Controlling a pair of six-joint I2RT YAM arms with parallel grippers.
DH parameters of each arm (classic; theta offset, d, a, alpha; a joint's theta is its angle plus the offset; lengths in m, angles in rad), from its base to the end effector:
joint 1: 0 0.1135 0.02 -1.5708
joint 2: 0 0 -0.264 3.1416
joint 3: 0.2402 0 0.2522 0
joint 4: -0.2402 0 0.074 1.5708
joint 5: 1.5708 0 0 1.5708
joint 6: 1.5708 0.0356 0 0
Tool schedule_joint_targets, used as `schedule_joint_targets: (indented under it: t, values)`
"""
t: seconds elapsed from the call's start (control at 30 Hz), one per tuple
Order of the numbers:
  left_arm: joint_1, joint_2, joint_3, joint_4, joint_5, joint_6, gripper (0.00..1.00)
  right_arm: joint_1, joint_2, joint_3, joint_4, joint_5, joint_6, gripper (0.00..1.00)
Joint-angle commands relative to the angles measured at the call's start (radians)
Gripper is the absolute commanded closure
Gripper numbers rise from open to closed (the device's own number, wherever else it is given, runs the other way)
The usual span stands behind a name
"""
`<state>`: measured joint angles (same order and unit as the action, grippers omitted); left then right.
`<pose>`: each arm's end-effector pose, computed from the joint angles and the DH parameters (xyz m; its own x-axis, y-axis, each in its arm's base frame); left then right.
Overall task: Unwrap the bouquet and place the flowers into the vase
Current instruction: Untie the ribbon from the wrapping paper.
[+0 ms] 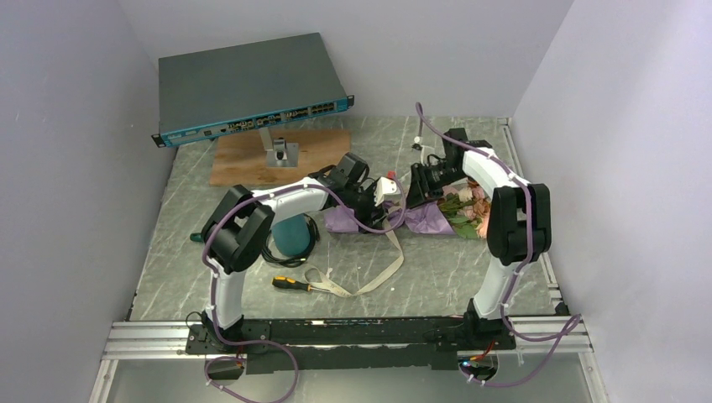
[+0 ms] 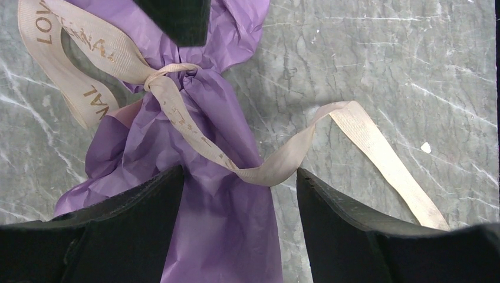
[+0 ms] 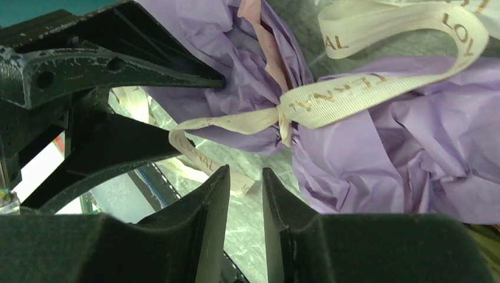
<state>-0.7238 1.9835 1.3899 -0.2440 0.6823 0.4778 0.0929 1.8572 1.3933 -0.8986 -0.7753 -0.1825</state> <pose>0.3077 -0.3019 0.1925 -0.1127 0.5759 -0.8098 0.9932 0.0420 -0.1083 0.3572 0.0583 0.2135 -0.9198 -0.2159 -0.3276 -0.3837 0.6697 0.6359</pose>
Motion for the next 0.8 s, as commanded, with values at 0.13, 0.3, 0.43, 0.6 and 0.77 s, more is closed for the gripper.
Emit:
schedule_joint_targets:
  t: [0.13, 0.3, 0.43, 0.6, 0.77]
  values:
    - [0.000, 0.009, 0.002, 0.039, 0.010, -0.016, 0.24, 0.052, 0.038, -0.008, 0.105, 0.090, 0.060, 0.72]
    - [0.002, 0.012, -0.001, 0.046, -0.011, -0.016, 0.24, 0.060, 0.088, 0.008, 0.102, 0.158, 0.055, 0.72]
    - [0.013, 0.027, 0.002, 0.054, -0.030, -0.041, 0.24, 0.079, 0.110, 0.009, 0.100, 0.150, 0.046, 0.75]
    - [0.033, 0.057, 0.017, 0.036, -0.072, -0.044, 0.25, 0.079, 0.131, 0.002, 0.082, 0.112, 0.035, 0.88]
    - [0.049, 0.096, 0.034, -0.007, -0.104, -0.051, 0.27, 0.058, 0.104, 0.018, 0.058, 0.069, 0.007, 1.00]
